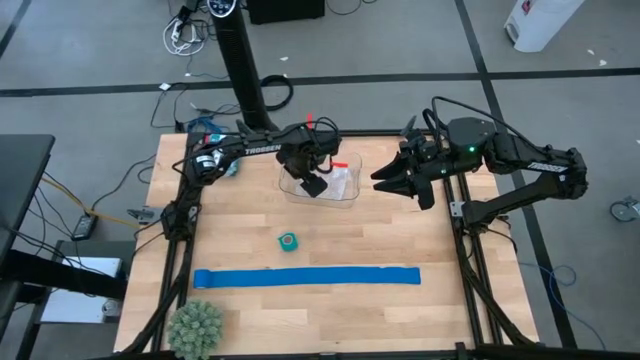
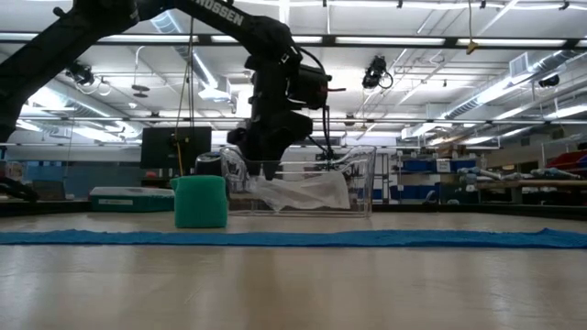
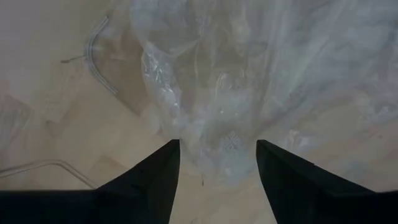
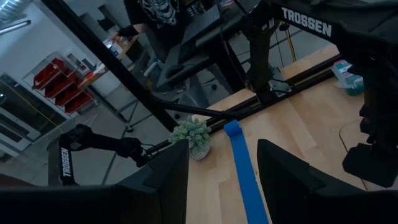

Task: Roll bandage
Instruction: Put the green bandage into the transparent zip bag

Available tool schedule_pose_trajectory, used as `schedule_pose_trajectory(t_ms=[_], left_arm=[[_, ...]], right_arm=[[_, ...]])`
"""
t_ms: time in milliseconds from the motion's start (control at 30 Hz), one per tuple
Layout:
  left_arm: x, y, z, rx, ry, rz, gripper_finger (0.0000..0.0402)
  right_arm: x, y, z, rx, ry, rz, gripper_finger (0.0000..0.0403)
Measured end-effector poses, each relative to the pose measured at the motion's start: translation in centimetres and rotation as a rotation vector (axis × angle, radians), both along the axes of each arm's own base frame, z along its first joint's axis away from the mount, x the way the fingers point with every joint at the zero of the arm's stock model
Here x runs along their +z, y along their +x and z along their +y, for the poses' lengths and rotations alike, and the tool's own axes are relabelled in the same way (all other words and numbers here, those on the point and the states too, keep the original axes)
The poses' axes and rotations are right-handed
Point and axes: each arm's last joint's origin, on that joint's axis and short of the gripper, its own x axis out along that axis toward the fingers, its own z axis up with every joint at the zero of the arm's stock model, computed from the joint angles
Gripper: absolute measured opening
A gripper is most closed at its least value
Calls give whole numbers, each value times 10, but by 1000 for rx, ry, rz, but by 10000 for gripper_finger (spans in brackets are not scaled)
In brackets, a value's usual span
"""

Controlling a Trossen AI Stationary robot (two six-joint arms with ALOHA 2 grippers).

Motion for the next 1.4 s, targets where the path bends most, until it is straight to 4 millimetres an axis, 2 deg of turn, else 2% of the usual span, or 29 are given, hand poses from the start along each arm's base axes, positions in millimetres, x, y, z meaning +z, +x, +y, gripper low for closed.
schedule_pose_trajectory(t_ms=[67, 133, 200, 333, 367, 567, 633, 767, 933, 1067, 1300, 1400], left_arm=[[0, 1, -1, -15, 2, -3, 210], [0, 2, -3, -39, 4, -10, 186], [0, 3, -4, -55, 6, -14, 143], [0, 5, -3, -63, 4, -35, 27], [0, 6, -3, -65, 1, -45, 15], [1, 7, -4, -52, -23, -67, 4], [8, 9, -1, -46, -47, -101, 4], [36, 13, 4, -77, -46, -184, 3], [87, 11, 9, -138, 1, -275, 2], [128, 1, 10, -161, 33, -364, 1], [175, -33, -4, -146, -11, -496, 1], [192, -40, -12, -162, 9, -550, 1]], right_arm=[[0, 0, 0, 0, 0, 0, 183], [0, 0, 0, 0, 0, 0, 183], [0, 0, 0, 0, 0, 0, 183], [0, 0, 0, 0, 0, 0, 183], [0, 0, 0, 0, 0, 0, 183], [0, 0, 0, 0, 0, 0, 183], [0, 0, 0, 0, -4, 0, 183], [-1, 0, 0, 3, -16, 3, 183], [0, -6, -5, -106, 20, 15, 183], [-2, -10, -11, -176, 6, 45, 179], [-22, -17, -25, -262, 62, 269, 176], [-28, -22, -31, -290, 77, 346, 176]])
